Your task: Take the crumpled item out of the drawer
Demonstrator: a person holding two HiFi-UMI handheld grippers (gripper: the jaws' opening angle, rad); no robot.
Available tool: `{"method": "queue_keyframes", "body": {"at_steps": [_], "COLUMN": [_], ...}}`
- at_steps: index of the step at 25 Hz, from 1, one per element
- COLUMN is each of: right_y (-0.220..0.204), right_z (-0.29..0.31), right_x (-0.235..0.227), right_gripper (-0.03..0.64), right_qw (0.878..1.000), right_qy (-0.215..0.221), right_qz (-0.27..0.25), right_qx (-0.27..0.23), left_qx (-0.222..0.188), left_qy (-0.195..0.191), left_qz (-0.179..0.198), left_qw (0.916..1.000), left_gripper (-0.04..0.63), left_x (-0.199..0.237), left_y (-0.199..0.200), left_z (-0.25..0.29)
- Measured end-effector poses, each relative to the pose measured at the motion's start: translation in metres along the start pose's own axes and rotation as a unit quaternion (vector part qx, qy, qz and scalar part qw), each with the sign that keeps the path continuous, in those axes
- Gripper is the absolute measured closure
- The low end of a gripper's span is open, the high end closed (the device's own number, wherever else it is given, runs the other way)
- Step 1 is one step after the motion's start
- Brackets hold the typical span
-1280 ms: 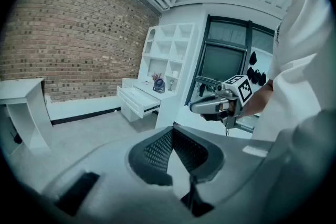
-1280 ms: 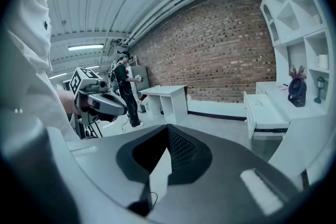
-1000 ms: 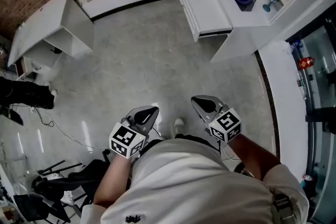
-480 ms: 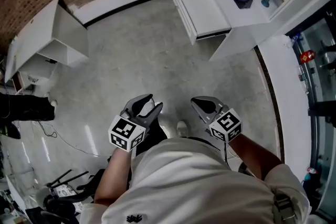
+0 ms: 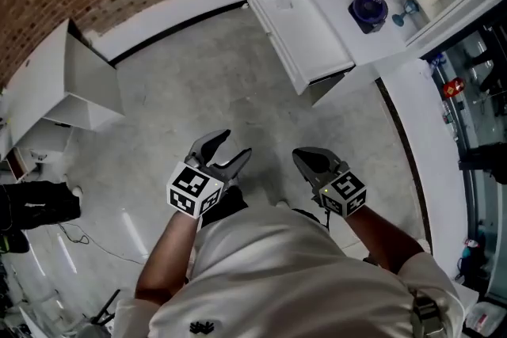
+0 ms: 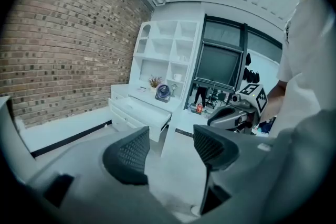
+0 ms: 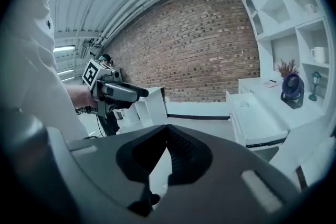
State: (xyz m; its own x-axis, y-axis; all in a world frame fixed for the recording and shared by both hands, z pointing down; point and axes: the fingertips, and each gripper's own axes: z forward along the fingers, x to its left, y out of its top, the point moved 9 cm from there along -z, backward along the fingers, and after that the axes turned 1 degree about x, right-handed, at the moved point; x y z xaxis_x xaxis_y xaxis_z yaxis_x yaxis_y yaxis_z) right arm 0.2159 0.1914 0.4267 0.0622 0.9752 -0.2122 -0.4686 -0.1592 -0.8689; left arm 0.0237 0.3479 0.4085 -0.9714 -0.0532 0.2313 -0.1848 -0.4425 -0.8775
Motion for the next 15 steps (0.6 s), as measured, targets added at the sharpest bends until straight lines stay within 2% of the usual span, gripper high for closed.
{"method": "queue_keyframes", "body": {"at_steps": [8,15], "right_y": [0.051,0.063], "right_z": [0.079,0.1], "right_x": [0.008,-0.02], "right_gripper": [0.603,0.603], "right_qw": [0.999,0.997], "right_qy": [-0.038,-0.071], "right_qz": [0.015,0.042], "right_qx": [-0.009,-0.011], "left_qx": [0.022,0.031], "left_qy": [-0.038,-0.076], "left_qz": [0.036,0.042], "left_qw": [0.9984,0.9957], "left_gripper": [0.341,0.341], "left_x": [0.103,0.143], "left_y": [0.024,0.043], "left_z": [-0.005,0.04]}}
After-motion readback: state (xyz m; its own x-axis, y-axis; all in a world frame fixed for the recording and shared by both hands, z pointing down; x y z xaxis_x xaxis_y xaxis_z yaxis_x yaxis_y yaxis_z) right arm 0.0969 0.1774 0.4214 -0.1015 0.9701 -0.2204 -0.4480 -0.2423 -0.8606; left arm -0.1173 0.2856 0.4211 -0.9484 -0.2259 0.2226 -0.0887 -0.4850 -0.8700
